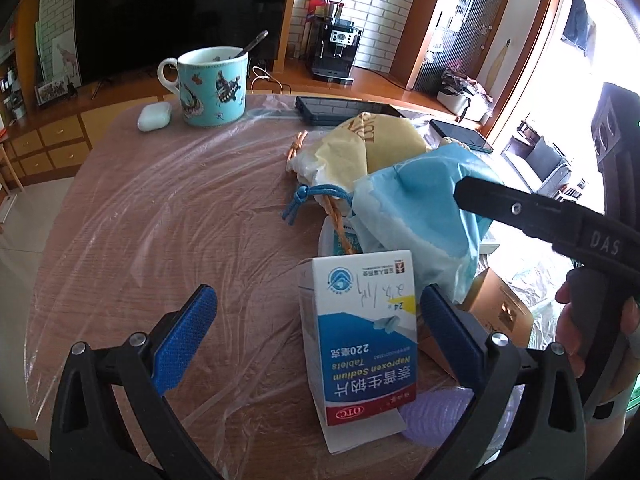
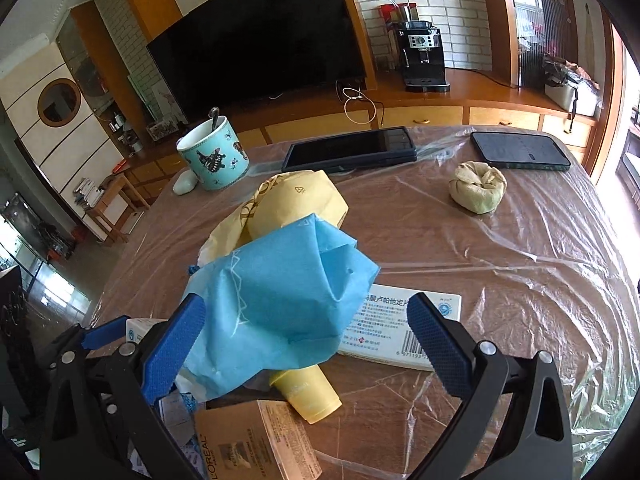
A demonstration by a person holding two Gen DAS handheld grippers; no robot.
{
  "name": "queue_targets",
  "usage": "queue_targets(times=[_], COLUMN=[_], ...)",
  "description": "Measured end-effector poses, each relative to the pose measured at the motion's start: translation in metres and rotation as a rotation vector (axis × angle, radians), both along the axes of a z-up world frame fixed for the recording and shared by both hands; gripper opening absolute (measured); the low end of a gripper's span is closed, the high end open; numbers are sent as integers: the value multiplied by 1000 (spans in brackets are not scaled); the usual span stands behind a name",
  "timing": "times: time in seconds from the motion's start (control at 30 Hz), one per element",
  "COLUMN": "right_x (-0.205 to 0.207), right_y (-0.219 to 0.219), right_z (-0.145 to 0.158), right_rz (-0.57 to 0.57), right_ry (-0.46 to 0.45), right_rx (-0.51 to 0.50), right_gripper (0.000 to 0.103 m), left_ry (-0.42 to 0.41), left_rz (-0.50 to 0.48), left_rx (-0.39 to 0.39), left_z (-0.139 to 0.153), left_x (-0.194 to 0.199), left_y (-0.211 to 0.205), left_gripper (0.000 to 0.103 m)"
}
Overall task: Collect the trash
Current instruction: 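Grasp the blue cloth with the right tool and lift it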
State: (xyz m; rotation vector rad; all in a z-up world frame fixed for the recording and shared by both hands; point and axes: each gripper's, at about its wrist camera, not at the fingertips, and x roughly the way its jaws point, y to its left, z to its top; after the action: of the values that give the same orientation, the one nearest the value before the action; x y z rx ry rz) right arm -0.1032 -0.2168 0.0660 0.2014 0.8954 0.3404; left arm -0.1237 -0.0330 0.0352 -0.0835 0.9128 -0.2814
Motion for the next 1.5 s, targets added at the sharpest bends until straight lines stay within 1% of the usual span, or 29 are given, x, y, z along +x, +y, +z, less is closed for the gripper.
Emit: queue_targets(times=[0.3,0.47,0.63,0.77,0.83,0.93,1.0,1.03,1.13,1.17,1.3,1.37,1.4,1.43,1.5], right_x=[8,12,16,12,11,13,15,16,15,15,17,18,18,19,21], right_y=[12,19,24,28,28,26,26,26,30,31,30,30,30,30,28], right_z=[-10,-16,-14,-8,-7,-7,-7,-8,-6,-7,-8,-8,-8,-8,-8], right_rz=[38,55,79,74,63,82,89,86,55,57,57,93,88,72,54], right_ry=[54,71,66,19,15,23,30,28,13,14,30,42,42,40,44], right_rx=[32,39,39,-29,-48,-13,6,1,-61,-64,-46,-29,-37,-54,-57], right_gripper=[99,99,99,99,99,99,99,99,99,99,99,99,99,99,99], left_ry=[13,12,18,2,-5,-6,-13,-28,-62,-64,-43,-36,-52,-59,-42], left_rz=[-15,-30,-25,2,9,-4,-5,15,10,4,-3,-11,-21,-21,-24], left_rx=[-9,12,24,62,72,54,84,130,210,212,171,138,100,86,75], left_z=[-1,-3,-9,-11,-12,-11,-11,-11,-10,-10,-11,-12,-11,-11,-11], left_x=[-2,2,9,11,10,9,9,8,7,7,9,8,6,6,9], left_y=[3,-3,-2,6,10,14,12,9,1,-1,1,3,6,6,7], left_gripper=[101,102,102,102,102,101,102,102,102,102,102,102,102,102,102])
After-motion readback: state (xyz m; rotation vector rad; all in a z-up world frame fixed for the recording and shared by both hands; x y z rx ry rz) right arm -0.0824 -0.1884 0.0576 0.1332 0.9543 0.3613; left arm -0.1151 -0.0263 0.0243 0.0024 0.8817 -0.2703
